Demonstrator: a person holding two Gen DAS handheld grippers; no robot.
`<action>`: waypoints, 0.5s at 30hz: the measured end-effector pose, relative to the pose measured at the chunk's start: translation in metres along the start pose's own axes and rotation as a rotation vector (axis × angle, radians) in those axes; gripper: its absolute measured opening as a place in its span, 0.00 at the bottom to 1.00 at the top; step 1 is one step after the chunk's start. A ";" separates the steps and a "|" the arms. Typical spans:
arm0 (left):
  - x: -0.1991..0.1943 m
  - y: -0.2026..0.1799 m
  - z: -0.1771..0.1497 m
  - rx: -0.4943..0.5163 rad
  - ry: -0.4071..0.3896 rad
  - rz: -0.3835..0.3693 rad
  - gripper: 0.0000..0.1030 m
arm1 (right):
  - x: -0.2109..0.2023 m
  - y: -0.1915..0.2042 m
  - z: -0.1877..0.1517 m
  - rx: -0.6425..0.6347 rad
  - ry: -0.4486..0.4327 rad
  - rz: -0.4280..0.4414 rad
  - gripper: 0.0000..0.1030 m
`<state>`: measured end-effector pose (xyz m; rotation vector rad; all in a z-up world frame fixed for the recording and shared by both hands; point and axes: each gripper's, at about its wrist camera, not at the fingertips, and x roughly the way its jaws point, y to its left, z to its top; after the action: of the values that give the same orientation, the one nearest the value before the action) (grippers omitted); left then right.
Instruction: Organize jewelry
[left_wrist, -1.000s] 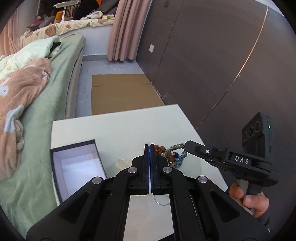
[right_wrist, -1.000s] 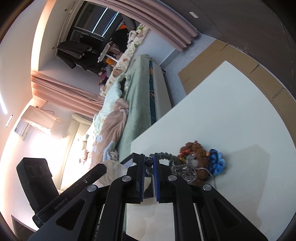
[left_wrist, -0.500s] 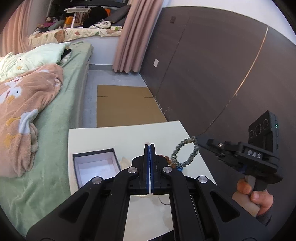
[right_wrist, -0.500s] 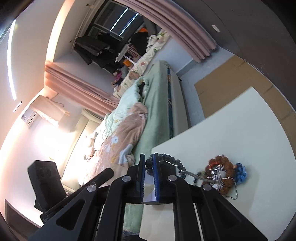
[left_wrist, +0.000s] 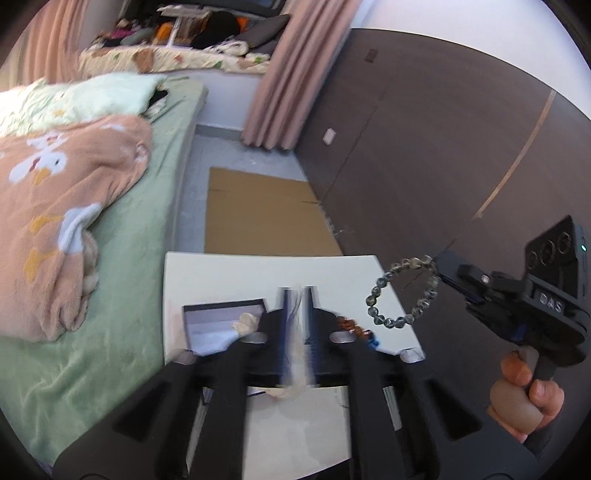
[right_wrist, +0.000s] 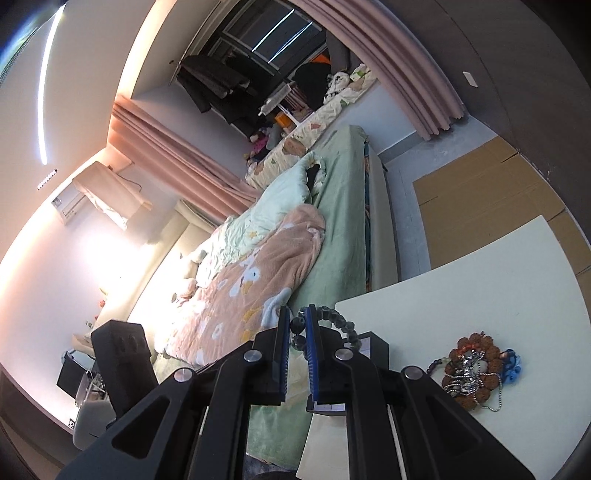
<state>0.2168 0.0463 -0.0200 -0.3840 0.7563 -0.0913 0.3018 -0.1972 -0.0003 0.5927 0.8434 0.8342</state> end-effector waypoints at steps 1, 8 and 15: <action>-0.001 0.005 0.000 -0.016 -0.006 0.005 0.54 | 0.005 0.001 -0.002 0.001 0.009 -0.004 0.09; -0.011 0.044 -0.008 -0.083 -0.029 0.057 0.74 | 0.044 0.000 -0.017 0.018 0.085 -0.031 0.09; -0.025 0.075 -0.018 -0.121 -0.046 0.103 0.86 | 0.090 0.002 -0.034 0.025 0.170 -0.039 0.09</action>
<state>0.1823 0.1154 -0.0436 -0.4597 0.7368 0.0598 0.3082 -0.1173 -0.0543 0.5310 1.0187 0.8480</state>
